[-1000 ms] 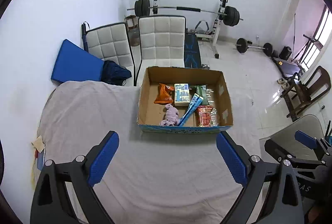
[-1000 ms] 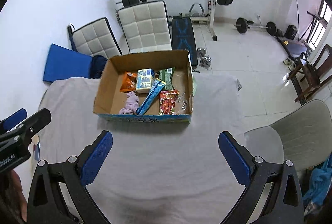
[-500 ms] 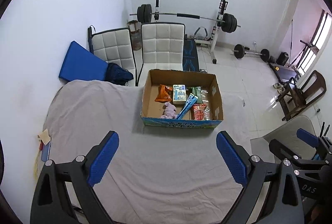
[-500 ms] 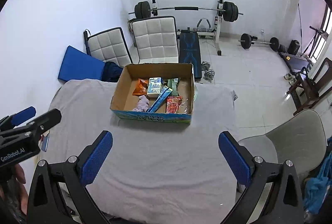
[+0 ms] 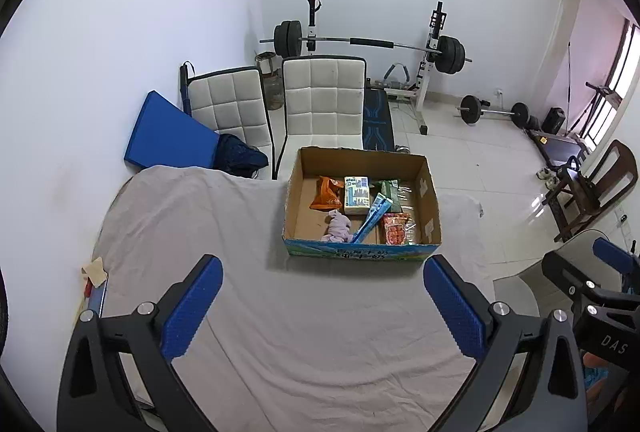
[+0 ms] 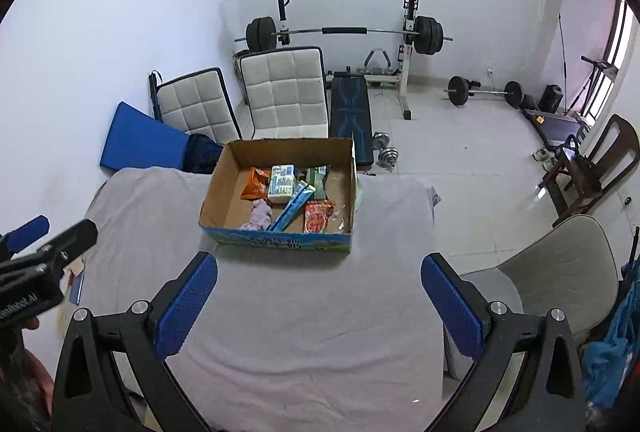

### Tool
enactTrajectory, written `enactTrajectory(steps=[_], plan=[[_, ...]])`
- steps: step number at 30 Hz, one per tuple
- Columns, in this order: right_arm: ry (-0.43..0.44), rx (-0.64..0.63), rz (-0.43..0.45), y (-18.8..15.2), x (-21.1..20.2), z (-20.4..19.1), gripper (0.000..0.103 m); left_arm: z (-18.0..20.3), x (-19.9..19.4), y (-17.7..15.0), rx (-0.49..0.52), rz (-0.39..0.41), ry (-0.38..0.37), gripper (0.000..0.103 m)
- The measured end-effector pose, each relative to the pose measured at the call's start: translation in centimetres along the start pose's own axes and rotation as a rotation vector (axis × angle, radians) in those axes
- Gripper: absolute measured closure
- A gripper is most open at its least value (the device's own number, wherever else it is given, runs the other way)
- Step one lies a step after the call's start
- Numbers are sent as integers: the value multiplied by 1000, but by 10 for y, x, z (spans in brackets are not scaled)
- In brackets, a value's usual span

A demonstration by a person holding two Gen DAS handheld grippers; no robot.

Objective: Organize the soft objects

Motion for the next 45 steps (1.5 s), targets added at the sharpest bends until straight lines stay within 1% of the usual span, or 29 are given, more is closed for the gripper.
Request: enactTrajectory(steps=[9, 21, 45], plan=[[0, -7, 35, 20, 3, -6, 0, -1, -1, 7, -9, 17, 11, 0], [-9, -18, 55, 30, 1, -9, 0, 0, -1, 16, -10, 24, 6, 0], [-13, -18, 56, 30, 1, -10, 0, 3, -4, 21, -11, 29, 6, 0]])
Point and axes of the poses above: each gripper's, at about its wrist camera, not at the fingertips, and x roughly the way its jaws point, z to its right, y to its top, the point moved 1 cm from there along x, roughly the way its jaws point, and after that the axes turned 13 degrees about -z, right-handed, at the moved point
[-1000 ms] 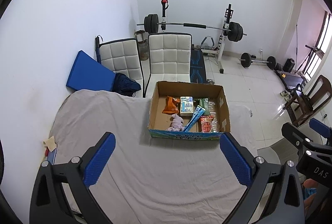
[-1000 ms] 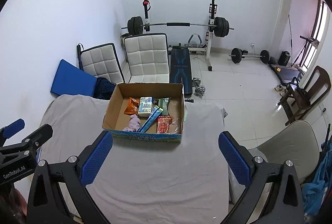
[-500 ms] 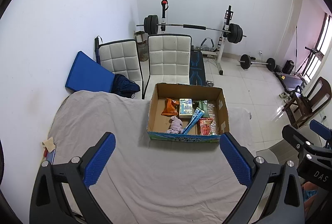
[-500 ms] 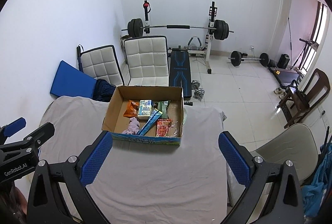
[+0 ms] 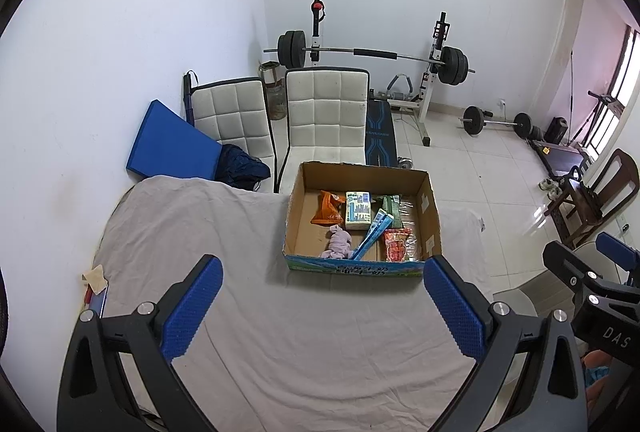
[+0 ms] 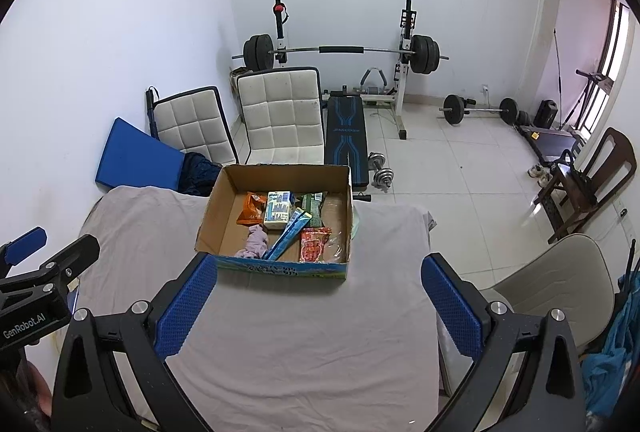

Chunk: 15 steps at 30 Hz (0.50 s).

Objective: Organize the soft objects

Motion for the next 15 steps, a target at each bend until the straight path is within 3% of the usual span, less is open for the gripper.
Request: enactTrajectory(steps=[15], plan=[[-5, 5, 12, -4, -2, -1, 0, 2, 0, -2, -5, 1, -1, 0]])
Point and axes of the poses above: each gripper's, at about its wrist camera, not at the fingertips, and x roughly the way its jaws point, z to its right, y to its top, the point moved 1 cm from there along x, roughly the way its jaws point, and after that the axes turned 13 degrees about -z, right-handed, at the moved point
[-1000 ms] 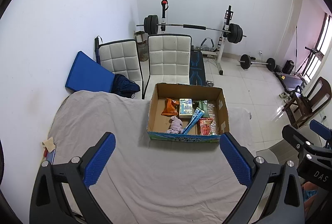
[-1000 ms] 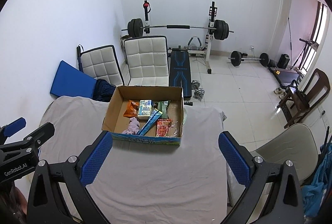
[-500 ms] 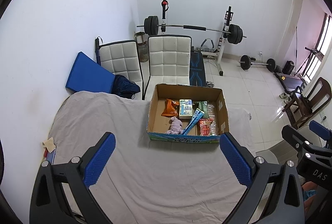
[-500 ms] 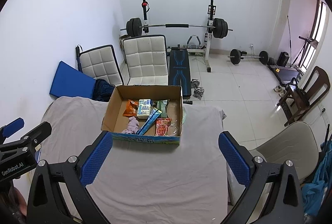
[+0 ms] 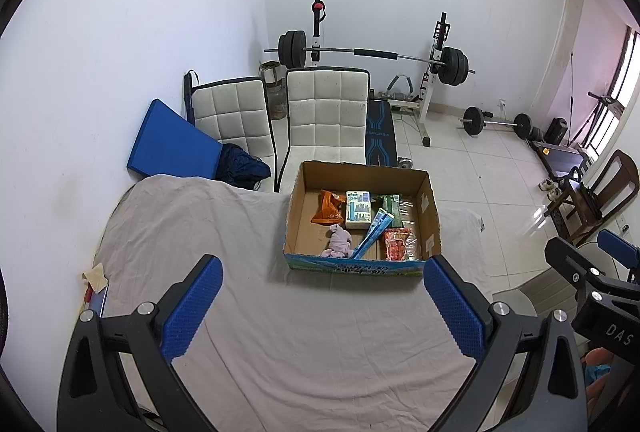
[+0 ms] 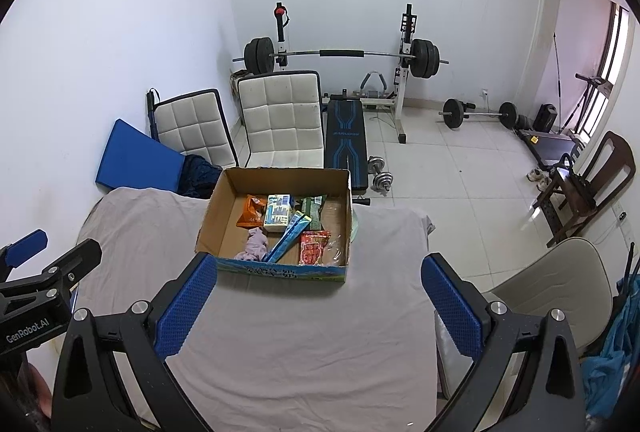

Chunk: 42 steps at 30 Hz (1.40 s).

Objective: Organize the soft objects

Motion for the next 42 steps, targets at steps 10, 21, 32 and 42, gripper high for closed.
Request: enactTrajectory(steps=[10, 21, 32, 42], plan=[[-3, -6, 11, 1, -7, -3, 0, -1, 0, -1, -1, 0, -1, 0], [2, -7, 6, 1, -7, -4, 0, -1, 1, -2, -4, -1, 1, 0], [3, -8, 17, 1, -8, -2, 0, -1, 1, -1, -4, -2, 2, 0], [7, -8, 16, 1, -8, -1, 0, -2, 2, -3, -7, -1, 0, 0]])
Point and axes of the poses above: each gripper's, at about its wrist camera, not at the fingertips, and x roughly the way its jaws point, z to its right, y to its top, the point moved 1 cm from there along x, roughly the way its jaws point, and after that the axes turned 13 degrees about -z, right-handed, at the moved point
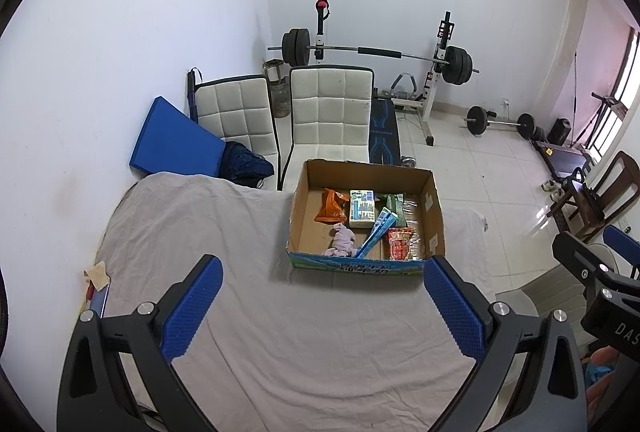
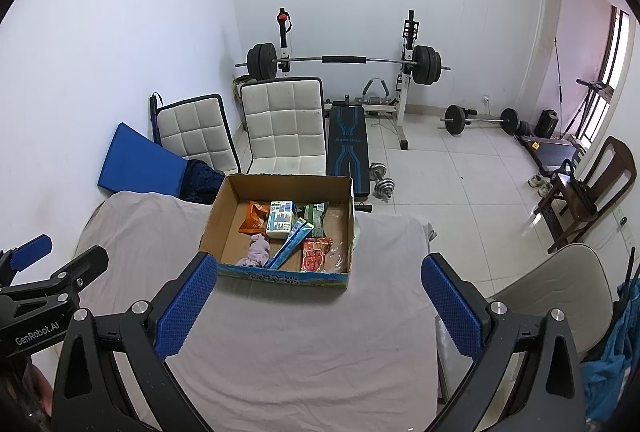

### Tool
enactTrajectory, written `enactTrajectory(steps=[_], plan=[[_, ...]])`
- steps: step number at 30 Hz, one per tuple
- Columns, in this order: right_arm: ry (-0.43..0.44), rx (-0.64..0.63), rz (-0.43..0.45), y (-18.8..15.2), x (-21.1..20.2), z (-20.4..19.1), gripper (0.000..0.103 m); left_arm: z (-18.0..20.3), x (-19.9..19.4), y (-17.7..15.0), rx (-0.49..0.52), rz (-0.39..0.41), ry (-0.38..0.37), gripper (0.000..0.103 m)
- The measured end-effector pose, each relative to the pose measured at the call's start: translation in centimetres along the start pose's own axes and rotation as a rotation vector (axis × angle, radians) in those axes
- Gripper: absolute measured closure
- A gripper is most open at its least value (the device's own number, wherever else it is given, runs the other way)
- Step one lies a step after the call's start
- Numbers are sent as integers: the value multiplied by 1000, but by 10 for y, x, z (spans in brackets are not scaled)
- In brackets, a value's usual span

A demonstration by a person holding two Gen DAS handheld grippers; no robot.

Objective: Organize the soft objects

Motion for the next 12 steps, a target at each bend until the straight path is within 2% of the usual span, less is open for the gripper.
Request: enactTrajectory(steps=[12], plan=[[12, -5, 2, 9, -3, 2, 0, -4, 3, -3, -1, -1, 4, 0]])
Point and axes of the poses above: each gripper's, at about its wrist camera, not at the fingertips, and x roughly the way its jaws point, z to its right, y to its top, the point moved 1 cm from there along x, roughly the way its jaws point, and after that the axes turned 13 degrees about -z, right-handed, at the moved point
